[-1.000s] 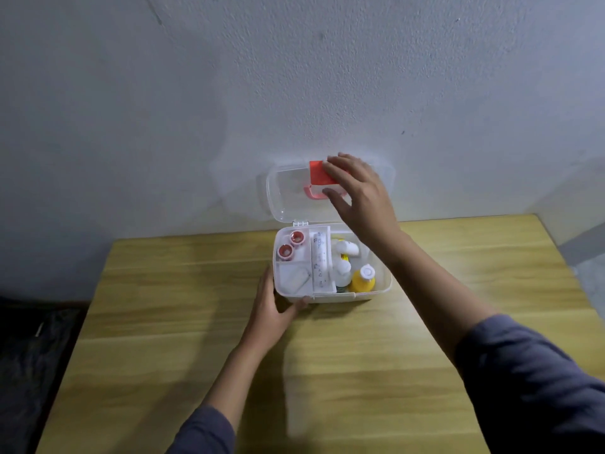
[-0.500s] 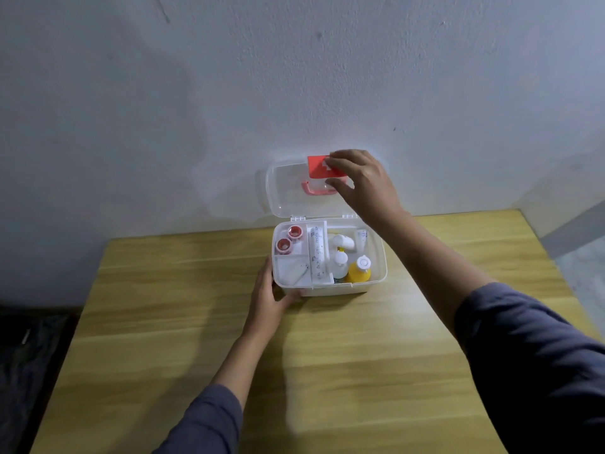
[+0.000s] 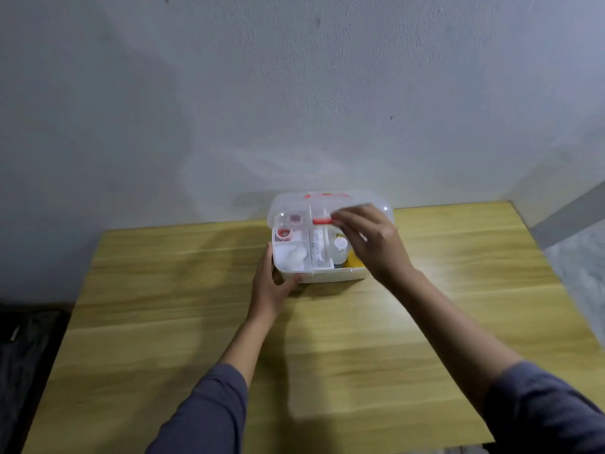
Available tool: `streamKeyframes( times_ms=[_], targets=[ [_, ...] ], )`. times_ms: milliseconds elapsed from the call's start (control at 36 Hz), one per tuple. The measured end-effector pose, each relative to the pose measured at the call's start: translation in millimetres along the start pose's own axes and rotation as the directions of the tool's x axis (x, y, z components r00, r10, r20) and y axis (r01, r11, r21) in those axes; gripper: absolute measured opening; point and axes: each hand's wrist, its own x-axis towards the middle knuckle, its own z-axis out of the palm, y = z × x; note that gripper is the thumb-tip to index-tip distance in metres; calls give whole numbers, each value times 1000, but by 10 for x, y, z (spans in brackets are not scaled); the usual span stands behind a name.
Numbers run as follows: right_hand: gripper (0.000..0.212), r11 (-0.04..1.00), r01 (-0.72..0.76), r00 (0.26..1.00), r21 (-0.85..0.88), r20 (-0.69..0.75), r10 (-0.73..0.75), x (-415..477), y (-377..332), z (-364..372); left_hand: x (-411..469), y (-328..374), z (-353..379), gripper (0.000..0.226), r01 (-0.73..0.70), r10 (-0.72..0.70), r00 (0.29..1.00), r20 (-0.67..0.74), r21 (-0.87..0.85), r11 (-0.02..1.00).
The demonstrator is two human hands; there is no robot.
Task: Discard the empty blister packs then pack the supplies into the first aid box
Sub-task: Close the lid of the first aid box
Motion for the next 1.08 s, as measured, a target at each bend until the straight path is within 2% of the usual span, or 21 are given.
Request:
streamKeyframes(
  times_ms=[83, 139, 306, 389, 500, 611, 667, 806, 972, 1083],
  targets=[
    [29, 1000, 4, 997, -5, 81, -4, -362, 40, 49, 18, -23, 14, 89, 11, -11, 1000, -7, 8, 1000],
    [23, 999, -16, 991, -29, 133, 20, -533, 90, 99, 21, -22, 41, 88, 6, -5, 1000, -30, 35, 999],
    [28, 998, -54, 966, 10, 254, 50, -711, 219, 99, 29, -13, 74, 88, -33, 35, 998, -44, 55, 998],
    [20, 1000, -19, 954, -3, 300, 19, -770, 274, 83, 34, -14, 77, 88, -40, 43, 998, -39, 67, 997],
    [25, 998, 35, 936, -44, 351, -17, -828, 285, 61, 36, -13, 78, 88, -33, 35, 999, -31, 70, 997],
    [31, 989, 81, 946, -121, 322, -38, -732, 281, 33, 36, -5, 76, 87, -38, 40, 999, -20, 71, 997],
    [34, 982, 58, 959, -182, 282, -5, -647, 290, 53, 42, -10, 76, 87, -45, 47, 999, -20, 80, 996],
    [53, 967, -4, 940, -254, 329, 90, -559, 333, 130, 56, -36, 73, 89, -44, 46, 999, -21, 86, 995],
    [52, 966, -18, 952, -259, 291, 96, -569, 330, 175, 58, -41, 97, 90, -44, 46, 999, -15, 120, 992],
    [52, 968, -26, 937, -251, 330, 111, -498, 337, 127, 75, -21, 77, 94, -32, 28, 999, 39, 114, 993]
  ],
)
